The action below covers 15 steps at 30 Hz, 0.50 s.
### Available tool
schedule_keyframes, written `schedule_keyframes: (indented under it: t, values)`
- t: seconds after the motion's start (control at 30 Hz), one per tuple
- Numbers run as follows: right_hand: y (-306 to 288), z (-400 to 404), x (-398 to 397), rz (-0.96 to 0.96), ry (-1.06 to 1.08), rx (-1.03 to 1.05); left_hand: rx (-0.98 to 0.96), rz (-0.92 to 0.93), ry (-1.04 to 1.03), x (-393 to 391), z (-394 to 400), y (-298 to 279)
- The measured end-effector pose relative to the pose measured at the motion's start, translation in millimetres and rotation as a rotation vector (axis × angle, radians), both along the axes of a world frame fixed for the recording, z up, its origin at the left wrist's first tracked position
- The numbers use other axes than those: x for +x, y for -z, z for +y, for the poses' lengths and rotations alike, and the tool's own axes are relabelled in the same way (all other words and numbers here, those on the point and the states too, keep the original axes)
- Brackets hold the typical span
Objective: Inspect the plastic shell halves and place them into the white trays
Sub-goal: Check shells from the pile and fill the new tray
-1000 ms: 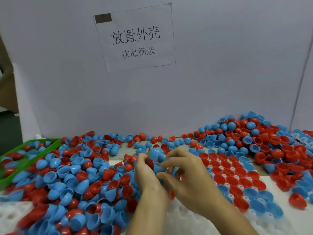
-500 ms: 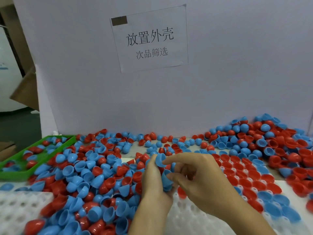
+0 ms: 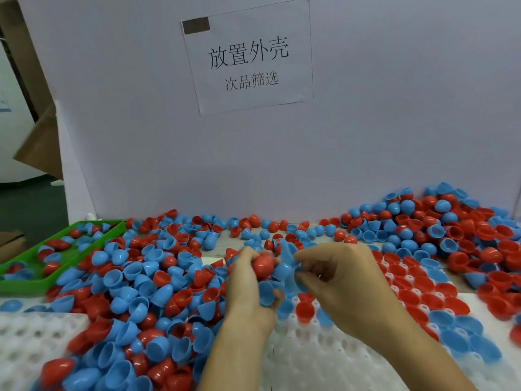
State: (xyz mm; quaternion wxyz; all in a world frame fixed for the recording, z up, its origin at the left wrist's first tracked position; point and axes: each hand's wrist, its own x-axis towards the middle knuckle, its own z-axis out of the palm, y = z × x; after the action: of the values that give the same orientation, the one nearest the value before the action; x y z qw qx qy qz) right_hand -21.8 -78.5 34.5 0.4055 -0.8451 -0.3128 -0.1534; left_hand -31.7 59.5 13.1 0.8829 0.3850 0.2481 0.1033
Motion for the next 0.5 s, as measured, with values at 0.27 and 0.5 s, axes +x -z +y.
schedule_keyframes:
  t: [0.27,0.5]
  values:
    - [8,2,5,0.151,0.054,-0.248,-0.256,-0.154,-0.195,-9,34,-9]
    - [22,35,-13,0.257,0.044,-0.551,-0.272,-0.153,-0.179,-2,33,-6]
